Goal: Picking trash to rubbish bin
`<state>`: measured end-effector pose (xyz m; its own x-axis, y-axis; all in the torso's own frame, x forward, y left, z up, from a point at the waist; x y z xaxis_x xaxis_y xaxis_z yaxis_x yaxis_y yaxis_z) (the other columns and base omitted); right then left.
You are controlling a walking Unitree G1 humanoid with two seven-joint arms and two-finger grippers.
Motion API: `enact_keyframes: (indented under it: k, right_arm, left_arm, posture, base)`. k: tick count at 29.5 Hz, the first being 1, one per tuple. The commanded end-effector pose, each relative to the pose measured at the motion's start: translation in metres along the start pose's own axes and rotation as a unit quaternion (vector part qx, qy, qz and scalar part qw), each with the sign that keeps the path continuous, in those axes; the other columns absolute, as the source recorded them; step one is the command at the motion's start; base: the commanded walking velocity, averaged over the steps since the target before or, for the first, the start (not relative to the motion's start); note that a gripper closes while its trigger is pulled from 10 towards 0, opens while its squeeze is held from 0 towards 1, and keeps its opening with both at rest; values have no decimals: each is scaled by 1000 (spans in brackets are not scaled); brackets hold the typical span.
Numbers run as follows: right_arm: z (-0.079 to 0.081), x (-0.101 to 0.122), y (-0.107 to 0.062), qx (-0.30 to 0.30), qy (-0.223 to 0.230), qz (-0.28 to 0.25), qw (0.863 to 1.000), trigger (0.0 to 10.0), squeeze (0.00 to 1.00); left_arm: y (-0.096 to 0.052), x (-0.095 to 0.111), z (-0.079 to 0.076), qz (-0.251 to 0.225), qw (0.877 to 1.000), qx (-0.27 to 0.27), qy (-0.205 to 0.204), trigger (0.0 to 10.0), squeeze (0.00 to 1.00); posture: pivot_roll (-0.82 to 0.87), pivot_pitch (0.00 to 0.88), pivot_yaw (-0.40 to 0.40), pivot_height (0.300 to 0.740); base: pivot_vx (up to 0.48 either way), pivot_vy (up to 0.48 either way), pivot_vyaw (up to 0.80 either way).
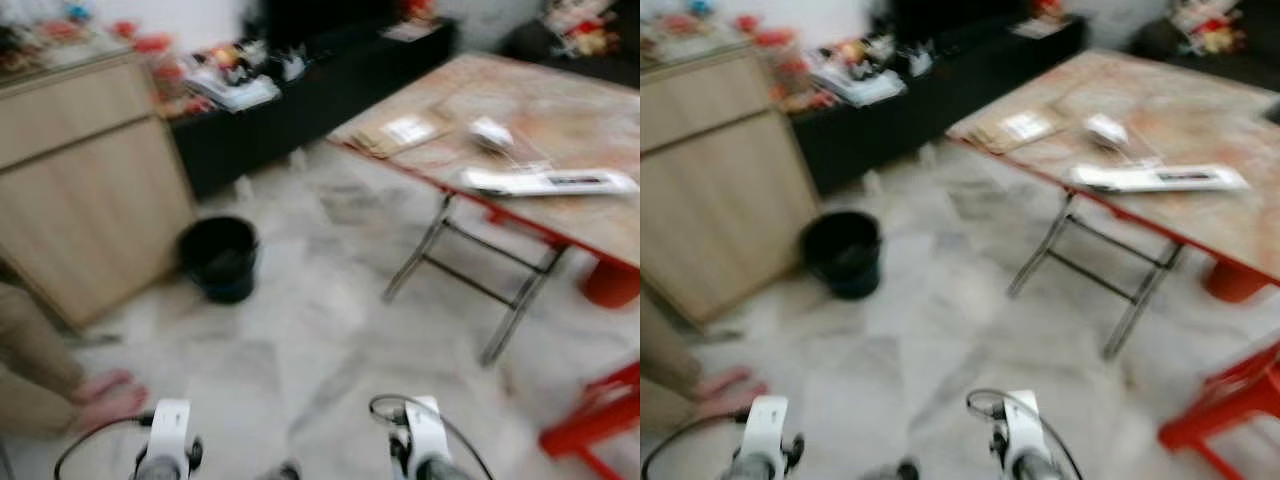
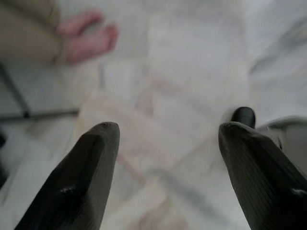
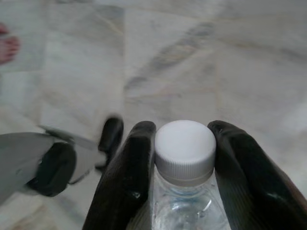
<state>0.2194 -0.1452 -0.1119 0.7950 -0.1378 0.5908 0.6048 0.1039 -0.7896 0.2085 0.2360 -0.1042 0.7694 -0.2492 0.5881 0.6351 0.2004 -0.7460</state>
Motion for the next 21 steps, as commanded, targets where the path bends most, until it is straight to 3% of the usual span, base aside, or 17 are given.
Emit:
enact_keyframes:
  k: [1, 11, 15, 17, 21]
  right_arm:
    - [1, 1, 0, 3, 12, -3, 1000, 10000, 0]
    - [3, 1, 0, 10, 26, -5, 1000, 10000, 0]
    - [4, 0, 0, 11, 20, -1, 1000, 10000, 0]
    - [3, 1, 0, 12, -1, -3, 1000, 10000, 0]
    - [2, 1, 0, 6, 12, -6, 1000, 10000, 0]
  left_arm:
    - [2, 10, 2, -12, 1000, 3, -2, 10000, 0]
    - [2, 12, 5, -18, 1000, 19, -3, 10000, 0]
    - [3, 14, 7, -20, 1000, 22, -1, 10000, 0]
    - [3, 15, 7, -20, 1000, 23, 0, 10000, 0]
    - [3, 17, 7, -22, 999, 25, -3, 10000, 0]
  posture:
    - [112, 101, -7, 740]
    - [113, 113, -8, 740]
    - [110, 125, -9, 740]
    - [109, 126, -9, 740]
    - [111, 127, -14, 740]
  base:
    - [0, 0, 0]
    - [0, 0, 0]
    - [285, 0, 0]
    - [281, 0, 800]
    - [277, 0, 600]
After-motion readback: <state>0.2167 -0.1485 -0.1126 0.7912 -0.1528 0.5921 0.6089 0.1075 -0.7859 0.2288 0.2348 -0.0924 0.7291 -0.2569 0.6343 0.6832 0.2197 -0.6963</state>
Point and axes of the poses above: a point about 5 cm out from each wrist's last joint towards the gripper, its own y axis pointing out of the wrist towards the gripper, its own x axis along the axis of the wrist's last joint, z = x × y, the point moved 4 cm from there along y, pointing out of the wrist towards the gripper, and after that the axes turned 11 degrees about y, right-handed, at the moved point
